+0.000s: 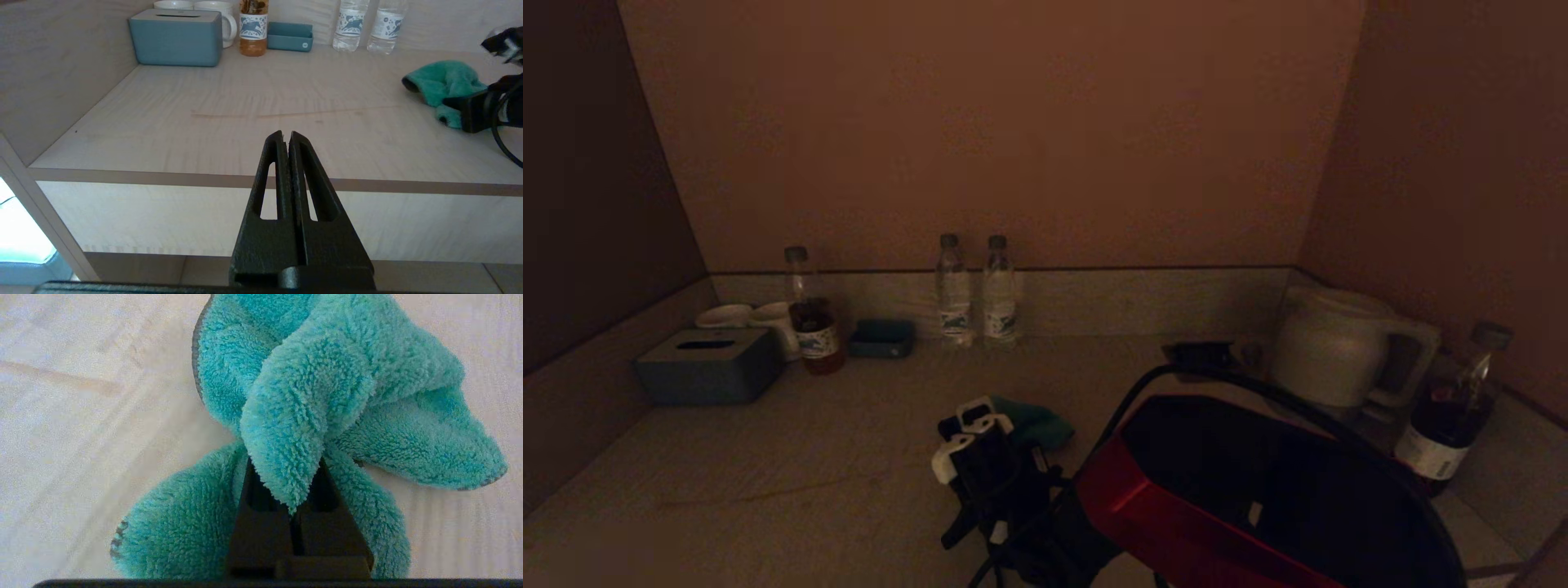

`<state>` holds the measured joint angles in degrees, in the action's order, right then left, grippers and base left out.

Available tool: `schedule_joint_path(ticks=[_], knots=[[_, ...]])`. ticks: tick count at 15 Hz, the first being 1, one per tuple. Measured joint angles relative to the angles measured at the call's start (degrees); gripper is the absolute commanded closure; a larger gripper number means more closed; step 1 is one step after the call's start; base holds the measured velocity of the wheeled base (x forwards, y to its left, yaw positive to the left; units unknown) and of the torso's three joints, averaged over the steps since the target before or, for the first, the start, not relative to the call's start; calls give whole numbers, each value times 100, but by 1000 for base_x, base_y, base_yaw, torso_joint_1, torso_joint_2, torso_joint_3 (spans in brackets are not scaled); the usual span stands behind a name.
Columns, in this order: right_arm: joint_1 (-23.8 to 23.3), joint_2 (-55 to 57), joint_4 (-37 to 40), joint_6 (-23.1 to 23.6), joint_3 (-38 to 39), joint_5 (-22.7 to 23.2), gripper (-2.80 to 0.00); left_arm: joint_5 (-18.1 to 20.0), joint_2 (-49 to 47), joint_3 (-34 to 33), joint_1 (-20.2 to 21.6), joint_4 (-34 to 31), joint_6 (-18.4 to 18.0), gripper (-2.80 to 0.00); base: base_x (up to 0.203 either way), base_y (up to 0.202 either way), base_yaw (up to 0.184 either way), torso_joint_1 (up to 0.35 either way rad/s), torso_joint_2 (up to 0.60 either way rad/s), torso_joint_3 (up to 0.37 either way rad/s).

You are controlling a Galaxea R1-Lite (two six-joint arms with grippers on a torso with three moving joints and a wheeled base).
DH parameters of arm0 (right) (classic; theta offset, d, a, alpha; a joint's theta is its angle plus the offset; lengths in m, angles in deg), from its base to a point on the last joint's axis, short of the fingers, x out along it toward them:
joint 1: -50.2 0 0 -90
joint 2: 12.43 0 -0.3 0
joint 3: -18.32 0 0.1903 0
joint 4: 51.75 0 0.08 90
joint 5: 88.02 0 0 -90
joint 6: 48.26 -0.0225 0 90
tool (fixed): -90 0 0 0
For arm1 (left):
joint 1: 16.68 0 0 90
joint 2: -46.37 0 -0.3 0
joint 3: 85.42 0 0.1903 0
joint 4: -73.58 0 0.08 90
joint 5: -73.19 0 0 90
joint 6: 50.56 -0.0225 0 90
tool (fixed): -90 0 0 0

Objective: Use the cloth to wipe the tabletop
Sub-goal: Sweep the stains on the table

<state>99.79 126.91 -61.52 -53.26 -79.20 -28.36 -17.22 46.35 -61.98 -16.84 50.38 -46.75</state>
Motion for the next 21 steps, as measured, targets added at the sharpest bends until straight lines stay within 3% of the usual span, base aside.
schedule_joint_path(ticks=[8,16,21], knots=[[173,540,102,349,-812,16,0,0,0,-2,-5,0,2,0,0,0,0,0,0,0],[192,697,117,381,-914,41,0,0,0,-7,0,0,2,0,0,0,0,0,0,0],[-574,1155,170,645,-2118,101,0,0,0,-7,-5,-1,2,0,0,0,0,0,0,0]])
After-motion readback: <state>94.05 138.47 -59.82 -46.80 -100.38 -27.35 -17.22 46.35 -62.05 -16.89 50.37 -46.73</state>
